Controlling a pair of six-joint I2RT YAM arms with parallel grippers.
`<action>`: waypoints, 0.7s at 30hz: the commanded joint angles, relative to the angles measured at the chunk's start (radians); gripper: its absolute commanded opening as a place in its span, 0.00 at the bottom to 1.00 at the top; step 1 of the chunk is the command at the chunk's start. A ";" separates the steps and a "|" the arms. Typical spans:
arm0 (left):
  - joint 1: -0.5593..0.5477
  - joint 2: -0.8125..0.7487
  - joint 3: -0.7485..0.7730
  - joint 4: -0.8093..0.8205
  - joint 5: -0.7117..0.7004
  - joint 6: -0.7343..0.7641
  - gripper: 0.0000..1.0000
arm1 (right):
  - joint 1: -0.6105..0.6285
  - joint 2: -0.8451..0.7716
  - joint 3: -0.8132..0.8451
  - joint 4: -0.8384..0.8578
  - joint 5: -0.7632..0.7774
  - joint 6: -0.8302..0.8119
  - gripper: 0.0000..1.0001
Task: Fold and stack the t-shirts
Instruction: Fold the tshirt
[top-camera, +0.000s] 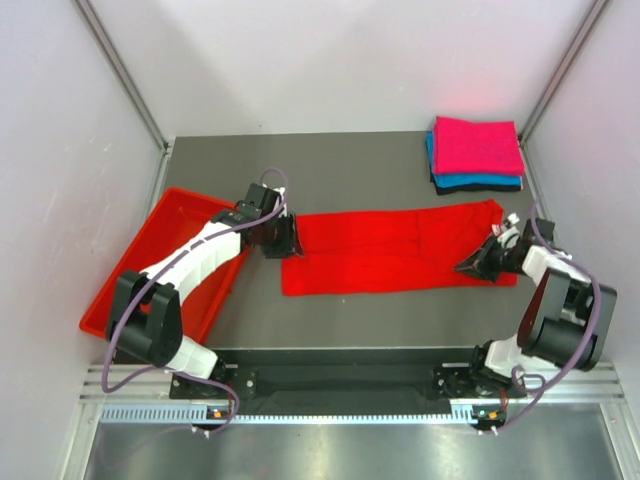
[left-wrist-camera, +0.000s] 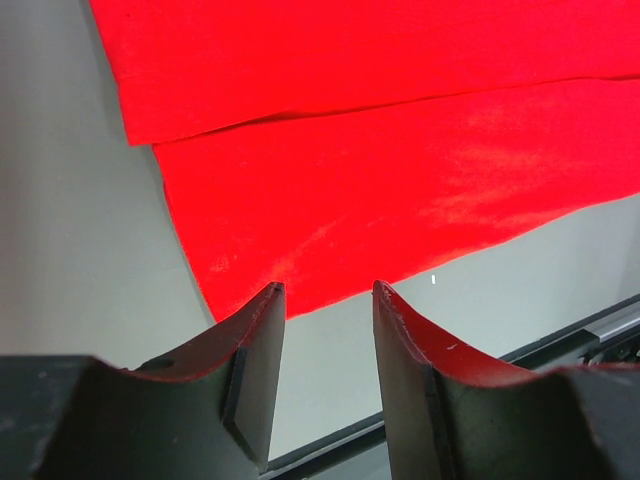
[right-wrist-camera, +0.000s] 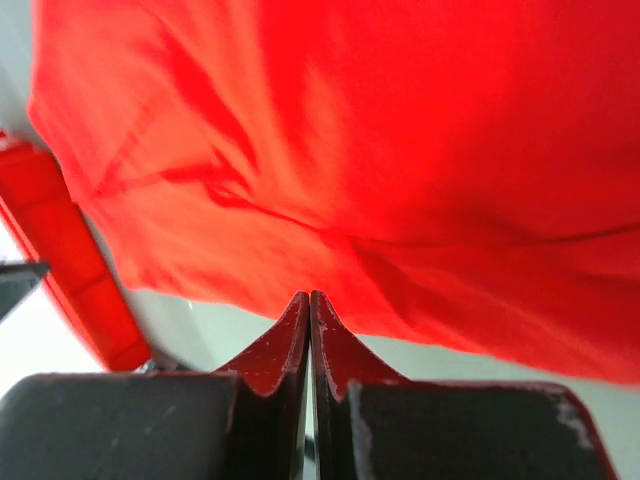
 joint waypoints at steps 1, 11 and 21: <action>0.005 -0.026 0.010 0.021 0.015 0.002 0.46 | -0.006 -0.092 0.108 -0.019 0.092 0.014 0.01; 0.007 0.003 0.050 0.047 0.098 -0.006 0.46 | -0.003 0.044 0.349 0.211 0.187 0.040 0.33; 0.007 0.049 0.077 0.060 0.115 -0.003 0.46 | 0.002 0.305 0.533 0.266 0.023 -0.083 0.46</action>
